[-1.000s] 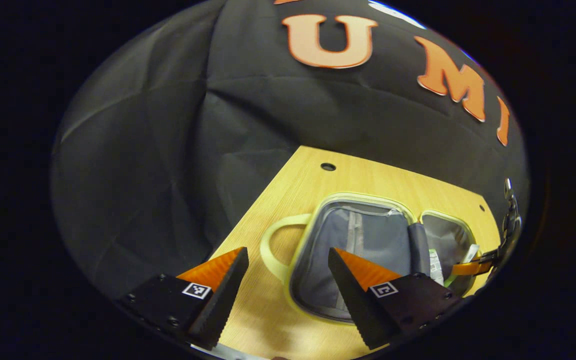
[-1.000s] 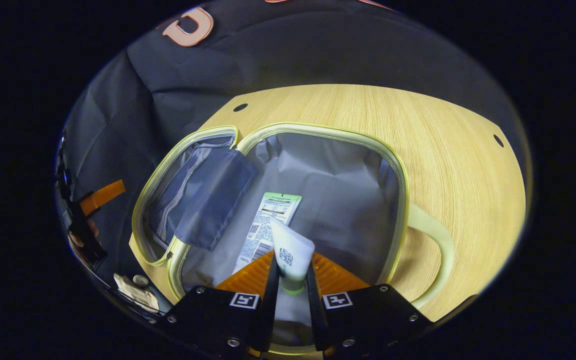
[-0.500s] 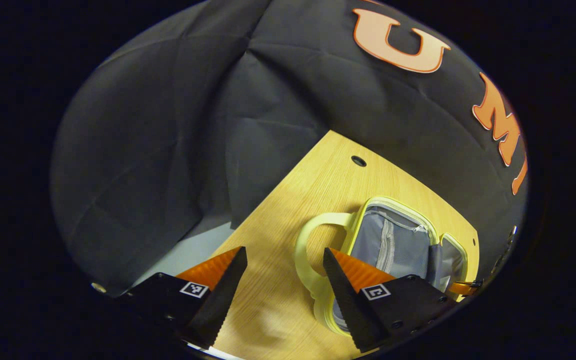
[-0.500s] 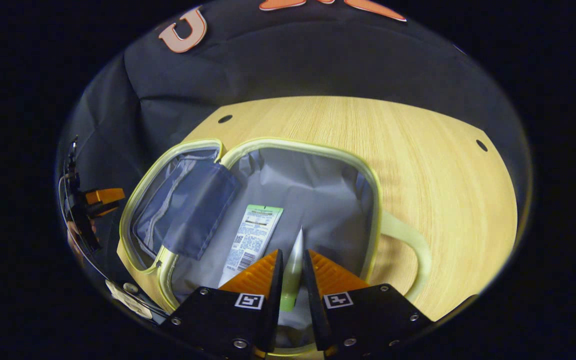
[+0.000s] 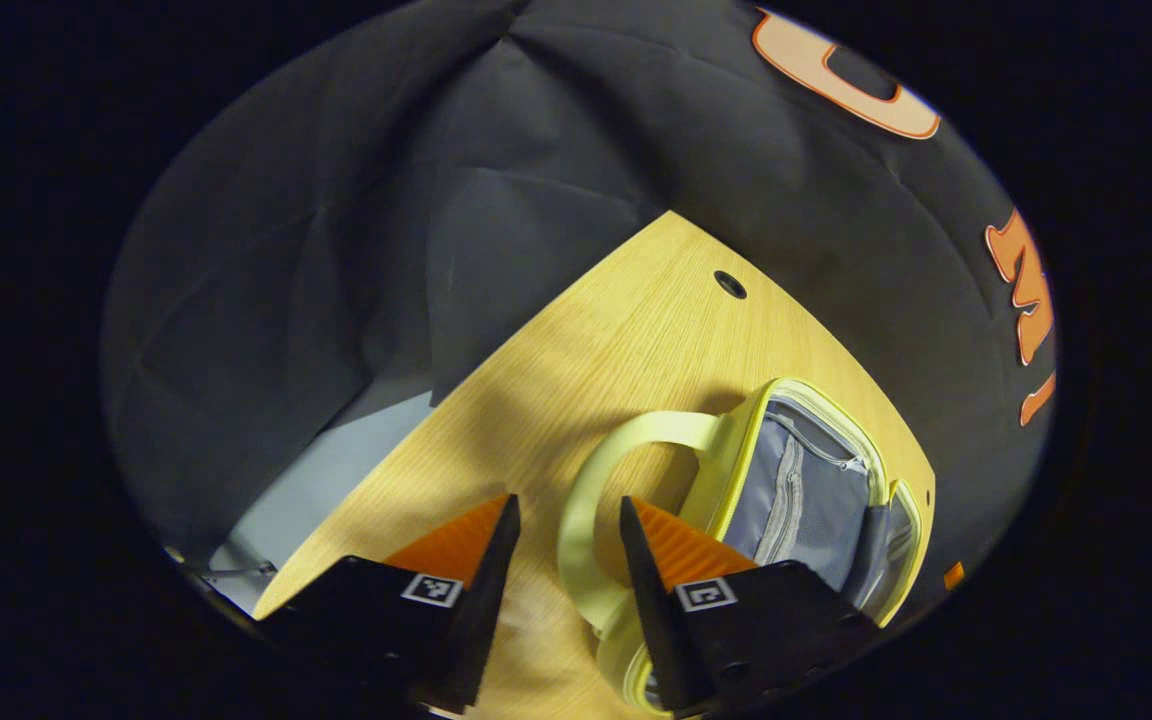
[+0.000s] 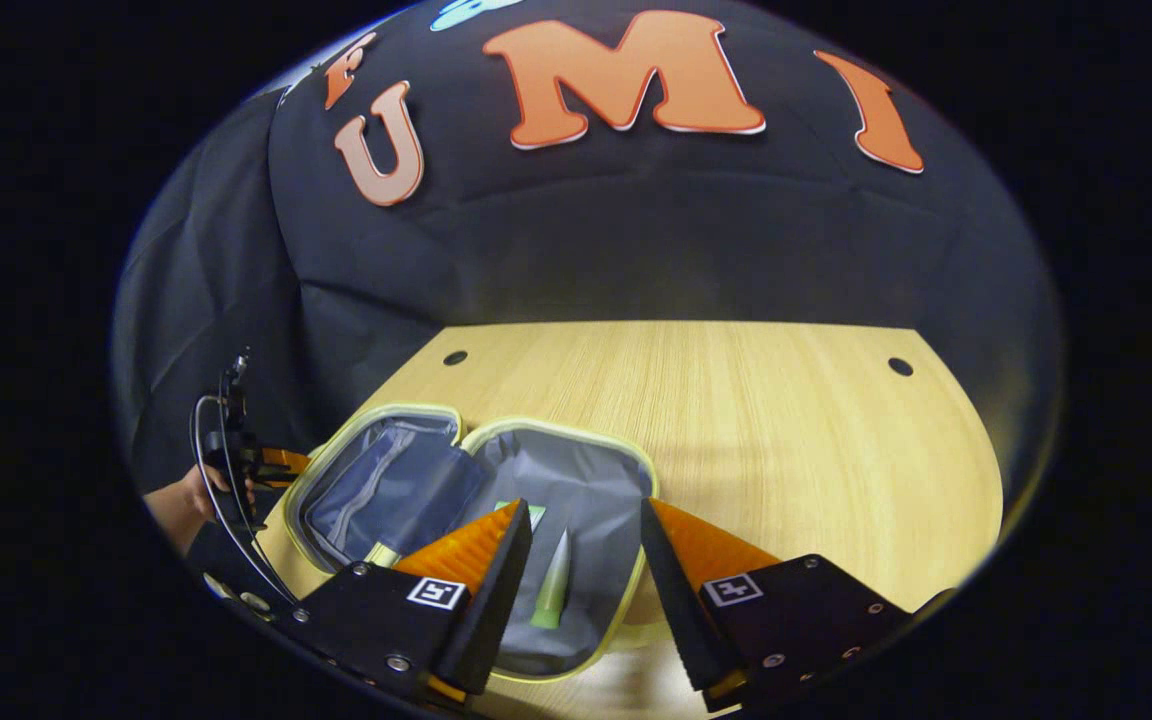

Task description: First open the suitcase, pack the skin care products into it, and then close the suitcase.

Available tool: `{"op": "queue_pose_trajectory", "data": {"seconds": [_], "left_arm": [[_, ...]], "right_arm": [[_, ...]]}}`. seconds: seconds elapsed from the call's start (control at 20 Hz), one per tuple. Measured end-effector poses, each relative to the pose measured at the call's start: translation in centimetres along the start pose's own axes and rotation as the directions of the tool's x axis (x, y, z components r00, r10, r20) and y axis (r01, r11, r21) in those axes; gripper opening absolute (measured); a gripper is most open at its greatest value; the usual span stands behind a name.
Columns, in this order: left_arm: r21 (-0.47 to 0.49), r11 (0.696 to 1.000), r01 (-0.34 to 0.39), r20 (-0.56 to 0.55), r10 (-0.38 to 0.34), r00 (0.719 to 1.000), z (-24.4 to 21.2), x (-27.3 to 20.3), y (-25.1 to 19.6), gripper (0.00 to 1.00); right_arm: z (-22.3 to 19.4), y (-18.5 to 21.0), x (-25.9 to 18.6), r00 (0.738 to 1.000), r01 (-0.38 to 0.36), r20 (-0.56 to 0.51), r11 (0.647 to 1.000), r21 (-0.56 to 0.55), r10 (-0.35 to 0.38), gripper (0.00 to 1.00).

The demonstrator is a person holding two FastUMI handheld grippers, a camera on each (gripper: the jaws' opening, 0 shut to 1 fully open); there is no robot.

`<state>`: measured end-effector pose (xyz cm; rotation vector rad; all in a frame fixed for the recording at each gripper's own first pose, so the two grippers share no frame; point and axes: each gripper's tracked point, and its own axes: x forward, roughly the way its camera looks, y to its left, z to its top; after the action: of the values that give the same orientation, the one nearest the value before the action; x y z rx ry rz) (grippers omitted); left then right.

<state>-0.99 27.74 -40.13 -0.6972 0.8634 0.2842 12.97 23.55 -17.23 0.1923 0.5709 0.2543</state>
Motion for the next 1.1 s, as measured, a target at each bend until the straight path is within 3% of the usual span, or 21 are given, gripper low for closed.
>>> {"op": "queue_pose_trajectory", "data": {"seconds": [0.15,0.25,0.3,0.5,0.7,1.1], "left_arm": [[-0.022,1.0,-0.019,-0.029,0.019,0.999,-0.5,0.3,0.2,0.2],[-0.018,1.0,0.001,-0.002,-0.001,1.0,1.0,0.3,0.0,0.2],[0.008,1.0,0.015,-0.001,-0.015,1.0,0.1,-0.6,-0.8,0.1],[0.115,0.993,0.023,0.08,-0.033,0.996,2.8,-3.9,-1.7,0.1],[0.173,0.983,0.068,0.195,-0.102,0.976,6.8,-10.7,-4.7,0.1],[0.293,0.942,0.161,0.323,-0.257,0.911,6.6,-20.4,-16.5,0.09]], "right_arm": [[2.0,-1.4,-1.7,0.997,0.037,0.073,0.999,-0.037,-0.035,0.79],[2.5,-1.9,-2.5,0.993,0.057,0.107,0.996,-0.07,-0.049,0.83],[2.6,-2.4,-3.2,0.992,0.064,0.112,0.994,-0.094,-0.053,0.86],[3.9,-3.5,-4.7,0.988,0.073,0.145,0.989,-0.131,-0.054,0.9],[4.8,-4.0,-5.5,0.985,0.056,0.167,0.99,-0.131,-0.033,0.91],[5.1,-3.7,-6.0,0.981,-0.01,0.19,0.979,-0.206,0.05,0.92]]}}
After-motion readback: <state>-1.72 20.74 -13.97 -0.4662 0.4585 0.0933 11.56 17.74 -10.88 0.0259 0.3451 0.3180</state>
